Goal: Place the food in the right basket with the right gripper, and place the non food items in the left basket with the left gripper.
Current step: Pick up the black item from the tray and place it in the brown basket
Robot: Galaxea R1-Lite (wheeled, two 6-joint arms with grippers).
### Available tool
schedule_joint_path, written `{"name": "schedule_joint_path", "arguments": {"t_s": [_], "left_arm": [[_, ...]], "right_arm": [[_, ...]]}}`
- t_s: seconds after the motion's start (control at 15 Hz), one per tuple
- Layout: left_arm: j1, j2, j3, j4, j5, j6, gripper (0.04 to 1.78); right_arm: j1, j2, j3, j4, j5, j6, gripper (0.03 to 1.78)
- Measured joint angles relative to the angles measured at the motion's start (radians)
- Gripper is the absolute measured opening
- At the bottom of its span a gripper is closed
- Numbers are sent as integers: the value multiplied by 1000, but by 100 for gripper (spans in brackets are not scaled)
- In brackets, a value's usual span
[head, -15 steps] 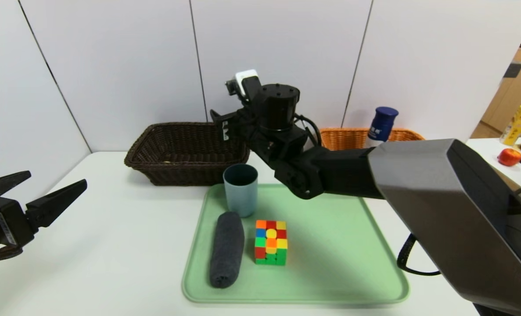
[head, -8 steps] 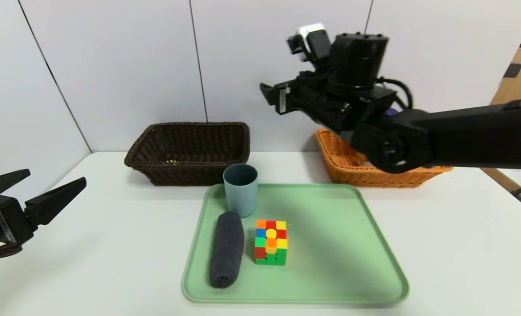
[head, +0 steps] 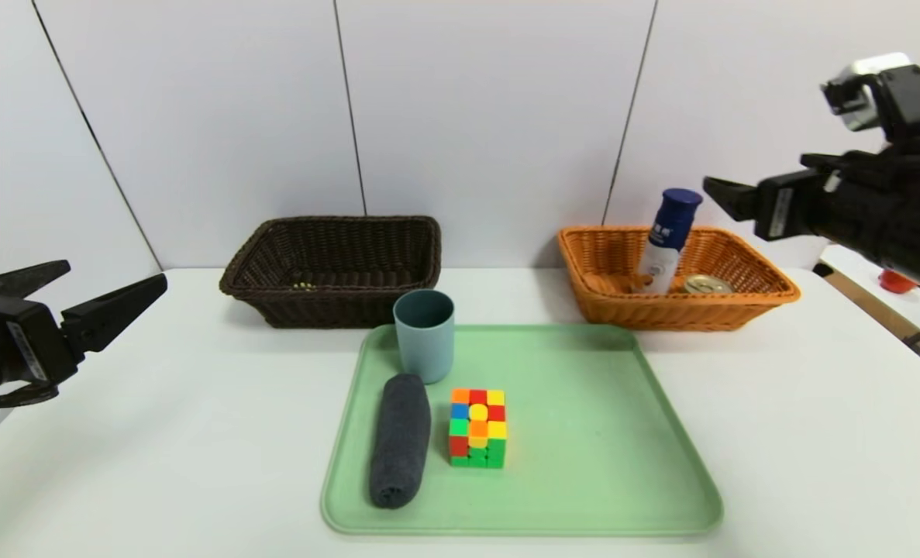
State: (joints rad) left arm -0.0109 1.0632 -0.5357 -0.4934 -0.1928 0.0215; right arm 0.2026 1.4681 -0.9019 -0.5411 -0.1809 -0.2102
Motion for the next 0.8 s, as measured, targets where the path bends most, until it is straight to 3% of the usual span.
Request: {"name": "schedule_joint_path", "arguments": {"t_s": [0.13, 0.33, 0.53, 0.8], "left_arm": [[-75, 24, -5, -12, 20, -1, 169], [-258, 86, -100, -5, 122, -79, 169], [-405, 191, -238, 113, 224, -128, 169], [-540, 309, -310, 284, 311, -142, 169]], "right_arm": [[-87, -98, 110, -1, 38, 37, 167], [-160, -175, 188, -1, 69, 72, 168], [-187, -199, 204, 1, 80, 73, 169], [-191, -202, 241, 3, 80, 69, 169]]}}
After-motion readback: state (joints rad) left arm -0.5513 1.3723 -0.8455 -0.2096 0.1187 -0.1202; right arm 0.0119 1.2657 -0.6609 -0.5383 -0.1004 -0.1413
